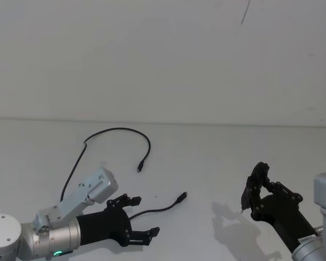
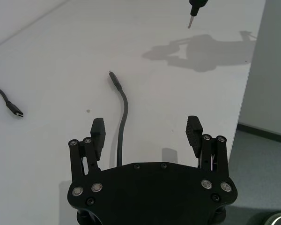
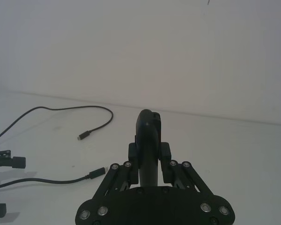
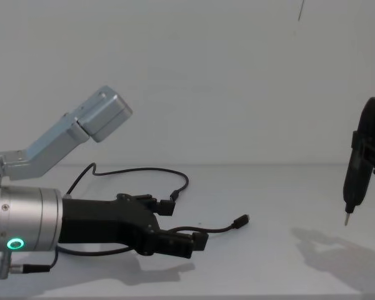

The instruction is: Pick up the data cable with the one hand.

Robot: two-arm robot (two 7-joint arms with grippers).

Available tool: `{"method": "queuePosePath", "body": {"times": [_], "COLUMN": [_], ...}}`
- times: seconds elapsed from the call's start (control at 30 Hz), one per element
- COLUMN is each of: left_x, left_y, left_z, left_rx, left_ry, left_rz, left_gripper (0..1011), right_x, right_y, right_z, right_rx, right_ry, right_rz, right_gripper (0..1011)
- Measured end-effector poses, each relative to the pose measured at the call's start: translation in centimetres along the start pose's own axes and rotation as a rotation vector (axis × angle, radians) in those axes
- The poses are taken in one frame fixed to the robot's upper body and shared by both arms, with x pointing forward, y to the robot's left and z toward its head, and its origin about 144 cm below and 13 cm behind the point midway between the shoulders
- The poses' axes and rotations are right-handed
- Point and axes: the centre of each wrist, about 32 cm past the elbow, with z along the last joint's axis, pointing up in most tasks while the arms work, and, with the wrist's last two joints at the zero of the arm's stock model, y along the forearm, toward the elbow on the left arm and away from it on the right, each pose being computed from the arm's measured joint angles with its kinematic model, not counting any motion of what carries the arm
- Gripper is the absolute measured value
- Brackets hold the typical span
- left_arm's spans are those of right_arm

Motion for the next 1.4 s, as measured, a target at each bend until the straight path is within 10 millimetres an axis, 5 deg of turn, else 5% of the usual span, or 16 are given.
{"method": "queuePosePath", "body": {"times": [0.87,1.4], "left_x": [2.3,3.1], "left_y": [-2.0,-3.4], "left_z": [-1.4,-1.7], "left_rx": [0.027,0.023], "left_ry": [0.021,0.052], "left_rz": [-0.018,-0.017], "left_gripper": [993,556], "right_x": [0.0,0.0], "right_y": [0.0,0.0], "right_z": [0.0,0.0], "right_rx": [0.0,0.0], "right_ry": [0.0,0.0], "right_rz": [0.0,0.0], "right_gripper": [269,269]}}
